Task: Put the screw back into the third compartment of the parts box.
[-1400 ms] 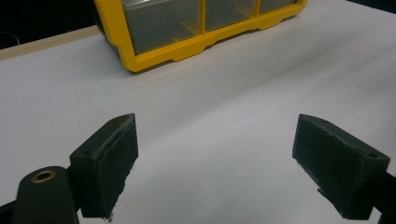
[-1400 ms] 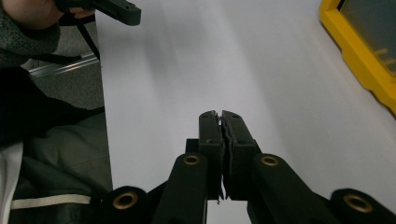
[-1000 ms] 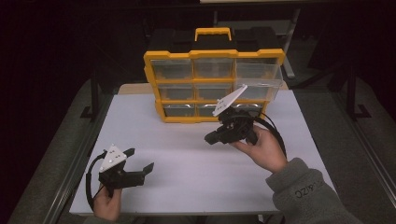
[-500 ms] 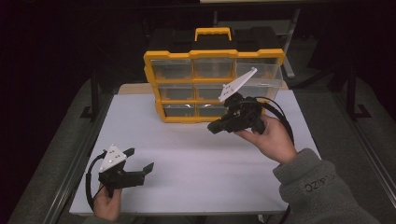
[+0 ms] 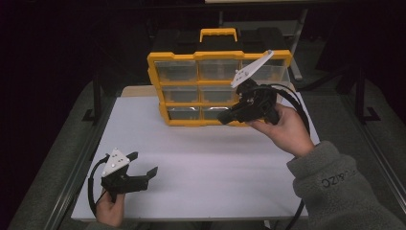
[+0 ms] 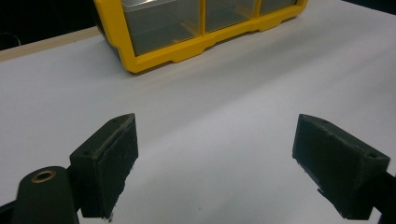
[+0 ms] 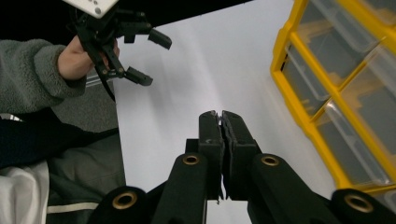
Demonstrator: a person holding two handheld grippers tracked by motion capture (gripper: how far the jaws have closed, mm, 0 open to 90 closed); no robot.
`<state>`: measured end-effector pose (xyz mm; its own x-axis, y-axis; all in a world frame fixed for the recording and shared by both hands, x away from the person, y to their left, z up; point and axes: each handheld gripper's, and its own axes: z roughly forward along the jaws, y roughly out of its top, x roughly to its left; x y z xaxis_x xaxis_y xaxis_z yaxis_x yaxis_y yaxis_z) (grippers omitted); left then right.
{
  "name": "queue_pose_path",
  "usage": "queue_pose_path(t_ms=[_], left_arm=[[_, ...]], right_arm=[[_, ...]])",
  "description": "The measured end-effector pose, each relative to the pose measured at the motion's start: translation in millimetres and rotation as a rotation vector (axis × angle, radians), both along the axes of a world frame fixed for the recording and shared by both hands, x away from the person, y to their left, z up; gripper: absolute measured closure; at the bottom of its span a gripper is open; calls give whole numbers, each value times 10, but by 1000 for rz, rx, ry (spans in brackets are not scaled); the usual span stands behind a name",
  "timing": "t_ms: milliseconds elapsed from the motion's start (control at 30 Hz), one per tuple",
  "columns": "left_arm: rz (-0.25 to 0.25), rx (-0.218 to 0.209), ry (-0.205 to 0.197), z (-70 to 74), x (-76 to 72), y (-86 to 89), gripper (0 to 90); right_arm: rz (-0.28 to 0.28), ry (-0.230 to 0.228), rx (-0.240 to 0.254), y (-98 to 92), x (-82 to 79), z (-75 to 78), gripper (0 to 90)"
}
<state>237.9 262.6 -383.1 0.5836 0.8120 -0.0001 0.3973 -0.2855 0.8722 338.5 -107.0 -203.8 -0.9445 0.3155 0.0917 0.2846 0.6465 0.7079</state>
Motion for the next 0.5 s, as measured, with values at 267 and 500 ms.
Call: queue_pose_path(t_ms=[267,500], left_arm=[[8,2,0,5,-2,21,138],[2,8,0,2,7,17,138]], right_arm=[[-11,-18,16,-55,70,259,863],[-55,-17,16,-157,203,436,862]])
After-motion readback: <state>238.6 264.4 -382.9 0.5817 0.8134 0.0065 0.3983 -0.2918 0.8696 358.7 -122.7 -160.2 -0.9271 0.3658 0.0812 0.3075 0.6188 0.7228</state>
